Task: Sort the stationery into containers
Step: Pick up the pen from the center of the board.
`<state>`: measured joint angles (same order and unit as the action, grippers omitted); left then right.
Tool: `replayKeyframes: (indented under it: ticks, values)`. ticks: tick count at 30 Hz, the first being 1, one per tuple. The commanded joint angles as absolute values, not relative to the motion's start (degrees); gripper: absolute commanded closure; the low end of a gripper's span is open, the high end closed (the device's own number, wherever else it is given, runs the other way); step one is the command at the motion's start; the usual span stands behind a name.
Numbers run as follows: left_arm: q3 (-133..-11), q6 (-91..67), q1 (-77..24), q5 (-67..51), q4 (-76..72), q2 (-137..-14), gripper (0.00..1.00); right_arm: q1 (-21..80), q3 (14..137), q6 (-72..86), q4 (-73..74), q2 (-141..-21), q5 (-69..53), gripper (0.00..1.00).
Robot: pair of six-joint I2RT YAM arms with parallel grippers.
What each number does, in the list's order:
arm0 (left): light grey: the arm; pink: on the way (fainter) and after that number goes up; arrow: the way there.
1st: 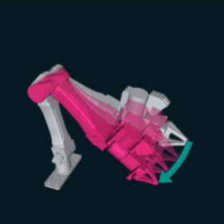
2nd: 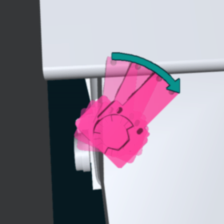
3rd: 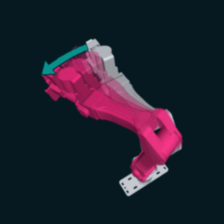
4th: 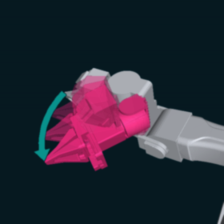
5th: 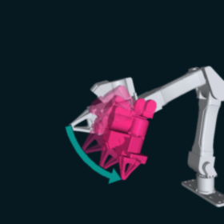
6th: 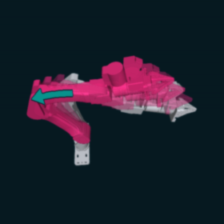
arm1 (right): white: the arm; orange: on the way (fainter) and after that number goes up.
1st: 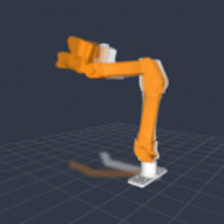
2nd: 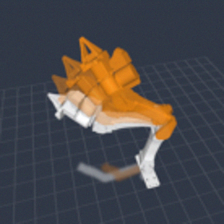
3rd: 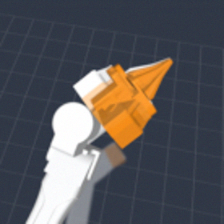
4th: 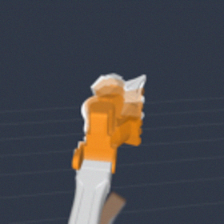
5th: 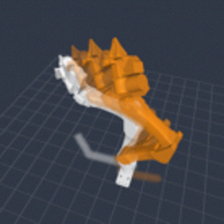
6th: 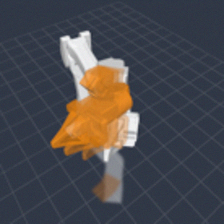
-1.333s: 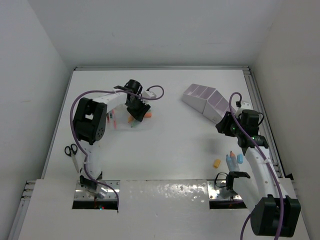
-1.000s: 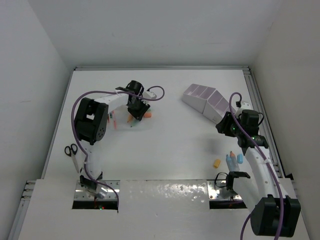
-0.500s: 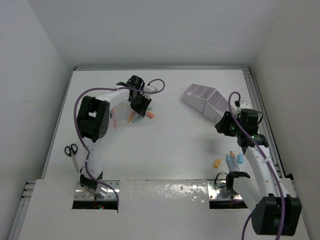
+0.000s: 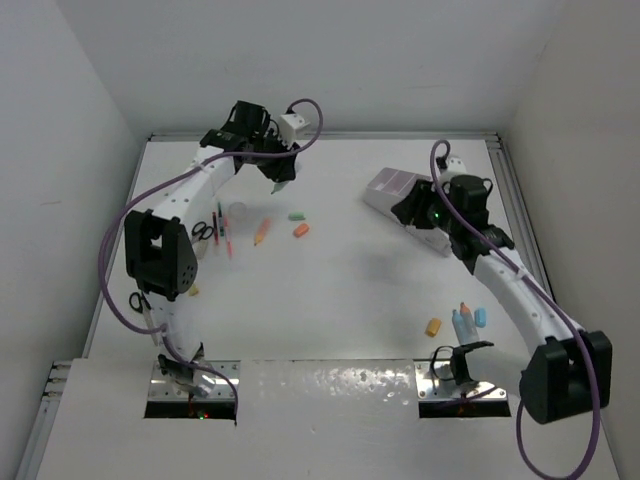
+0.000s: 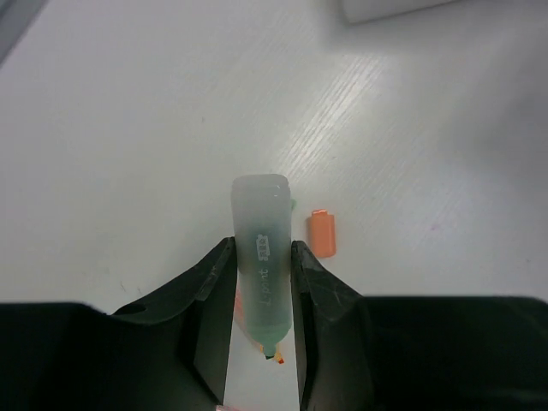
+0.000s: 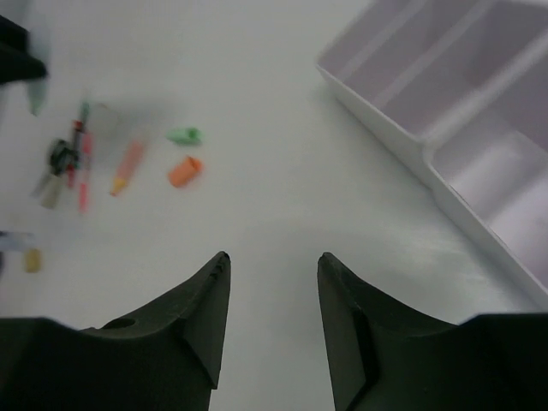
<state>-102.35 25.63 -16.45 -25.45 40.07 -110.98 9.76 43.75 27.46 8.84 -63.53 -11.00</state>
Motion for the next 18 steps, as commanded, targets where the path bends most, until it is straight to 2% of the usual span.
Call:
replayKeyframes:
  ticks: [1,5,12,18]
  values:
    - [-103.63,35.4,-18.89,-31.99,39.02,-105.3,1.0,13.35,51.65,37.15,-9.79,-69.33,-14.67,0.55]
    - [-103.01,44.71,-20.91,-33.57,39.99,-102.93,1.0,15.46,59.29,46.56,-17.13,-78.91,-21.08,0.53]
    - [-100.46,51.24,-23.02,-34.72,39.37,-100.02,1.0,21.26,66.53,43.51,-16.95,-87.0,-22.59,0.42]
    - [-100.63,51.33,-24.34,-35.16,39.64,-100.46,1.0,22.76,66.8,44.47,-18.28,-89.64,-23.12,0.47]
